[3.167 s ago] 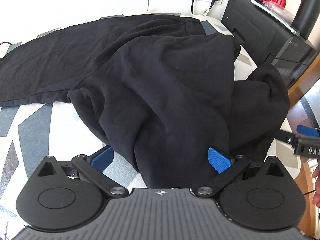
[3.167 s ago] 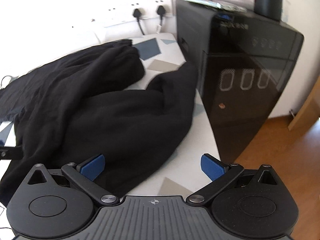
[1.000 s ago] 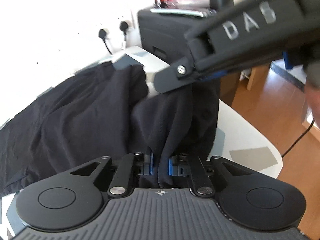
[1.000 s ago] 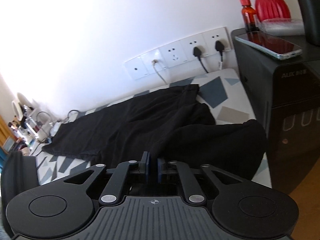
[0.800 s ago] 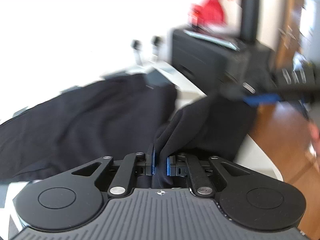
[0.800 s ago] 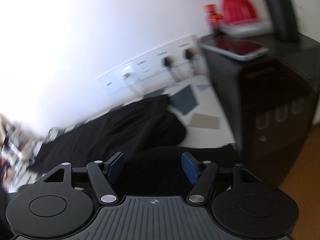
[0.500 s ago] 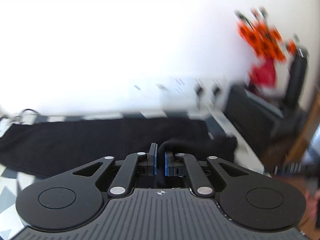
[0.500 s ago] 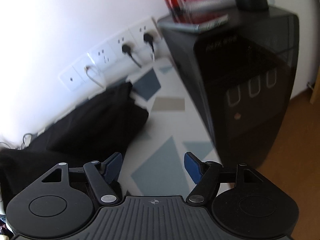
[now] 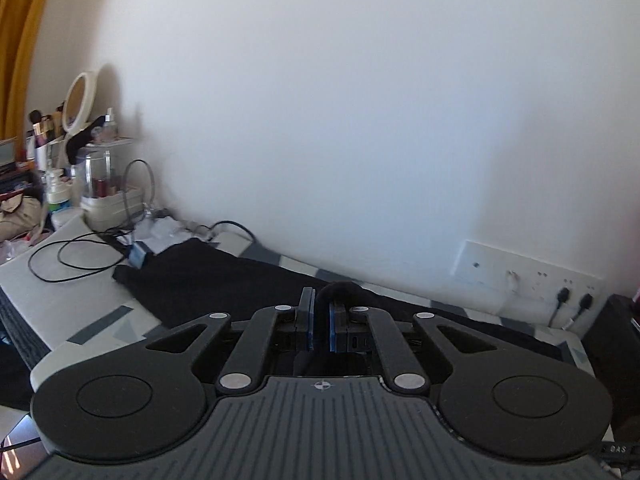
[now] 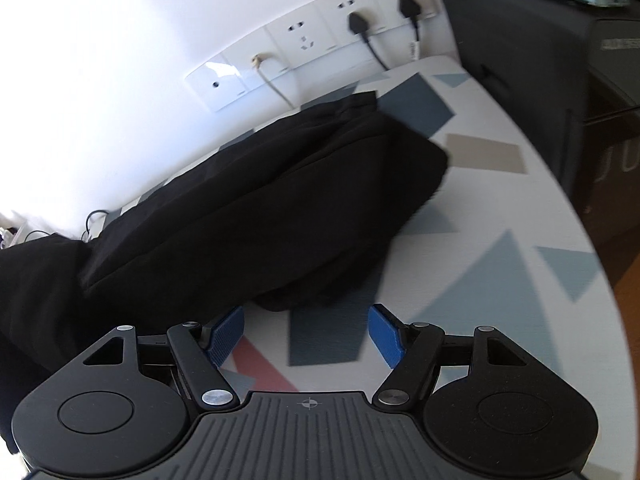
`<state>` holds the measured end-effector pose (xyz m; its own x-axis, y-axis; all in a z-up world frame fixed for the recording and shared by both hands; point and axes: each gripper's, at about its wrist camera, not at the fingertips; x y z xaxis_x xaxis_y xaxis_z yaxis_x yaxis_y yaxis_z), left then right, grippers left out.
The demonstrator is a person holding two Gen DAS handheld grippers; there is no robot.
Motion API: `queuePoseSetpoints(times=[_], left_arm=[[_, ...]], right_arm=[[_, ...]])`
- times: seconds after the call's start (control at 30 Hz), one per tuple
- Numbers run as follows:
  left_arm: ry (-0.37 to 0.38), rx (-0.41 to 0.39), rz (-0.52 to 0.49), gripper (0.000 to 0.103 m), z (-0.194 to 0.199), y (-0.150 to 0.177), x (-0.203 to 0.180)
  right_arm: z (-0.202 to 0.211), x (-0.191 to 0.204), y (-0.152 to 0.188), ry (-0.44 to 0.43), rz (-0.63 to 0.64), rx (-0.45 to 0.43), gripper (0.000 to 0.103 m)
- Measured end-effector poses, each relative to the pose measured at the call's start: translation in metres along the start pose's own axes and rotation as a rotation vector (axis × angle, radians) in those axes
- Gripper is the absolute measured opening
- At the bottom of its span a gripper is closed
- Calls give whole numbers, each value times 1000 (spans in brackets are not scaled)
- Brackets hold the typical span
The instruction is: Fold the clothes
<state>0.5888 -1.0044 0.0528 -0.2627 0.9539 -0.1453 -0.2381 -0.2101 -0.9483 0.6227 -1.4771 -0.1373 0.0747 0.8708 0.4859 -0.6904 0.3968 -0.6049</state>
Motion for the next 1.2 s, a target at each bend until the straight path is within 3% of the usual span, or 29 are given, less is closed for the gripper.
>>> queuePoseSetpoints(times=[0.13, 0.17, 0.23, 0.27, 0.43, 0.57, 0.67, 0.83, 0.9, 1.03, 1.2], left_arm=[[-51, -25, 50, 12, -27, -13, 50], [-57, 12, 41, 17, -40, -12, 57], [-66, 147, 44, 51, -67, -1, 75], [-60, 203, 45, 58, -76, 8, 84], [-32, 401, 40, 74, -96, 50, 120], [41, 510, 166, 81, -102, 76, 149], [98, 586, 205, 85, -113, 98, 153], [90, 677, 98, 87, -136, 135, 141], [45, 652, 15, 87, -142, 142, 136], [34, 644, -96, 87, -156, 152, 132], [76, 635, -179, 87, -160, 158, 124]], right_arm=[[-8, 22, 3, 19, 18, 9, 66], [-10, 27, 4, 27, 22, 8, 66], [-13, 38, 6, 45, 30, 5, 66], [-13, 44, 6, 53, 38, 2, 66], [-20, 74, 6, 76, 93, 12, 66], [-32, 100, 4, 95, 145, 24, 66], [-42, 119, 2, 109, 185, 33, 66], [-66, 153, -11, 151, 321, 10, 66], [-80, 165, -20, 164, 367, -11, 68], [-116, 188, -34, 170, 445, -45, 87], [-175, 208, -41, 190, 466, 39, 88]])
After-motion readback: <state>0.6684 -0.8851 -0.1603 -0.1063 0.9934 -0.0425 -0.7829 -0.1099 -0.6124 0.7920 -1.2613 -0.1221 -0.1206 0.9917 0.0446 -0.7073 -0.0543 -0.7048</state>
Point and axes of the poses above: each gripper's, at about its wrist camera, not at the fingertips, and z roughly against the way its jaws point, x to its left, y to its underside, and after that the axes turned 8 degrees about -x, right-handed
